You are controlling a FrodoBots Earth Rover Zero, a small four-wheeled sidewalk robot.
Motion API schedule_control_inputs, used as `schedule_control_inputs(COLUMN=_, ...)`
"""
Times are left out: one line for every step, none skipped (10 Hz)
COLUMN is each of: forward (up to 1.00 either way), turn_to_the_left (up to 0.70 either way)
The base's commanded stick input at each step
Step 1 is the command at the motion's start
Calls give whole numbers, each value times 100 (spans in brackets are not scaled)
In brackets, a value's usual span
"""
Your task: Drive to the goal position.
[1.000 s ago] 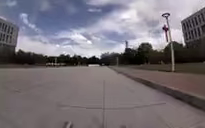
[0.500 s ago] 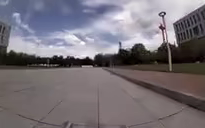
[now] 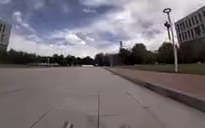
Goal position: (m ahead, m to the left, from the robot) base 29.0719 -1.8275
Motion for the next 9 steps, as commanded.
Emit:
schedule_control_inputs(forward=100, turn_to_the_left=0)
schedule_control_inputs(forward=100, turn_to_the_left=0)
schedule_control_inputs(forward=100, turn_to_the_left=0)
schedule_control_inputs(forward=100, turn_to_the_left=0)
schedule_control_inputs(forward=100, turn_to_the_left=0)
schedule_control_inputs(forward=100, turn_to_the_left=0)
schedule_control_inputs(forward=100, turn_to_the_left=0)
schedule_control_inputs(forward=100, turn_to_the_left=0)
schedule_control_inputs(forward=100, turn_to_the_left=0)
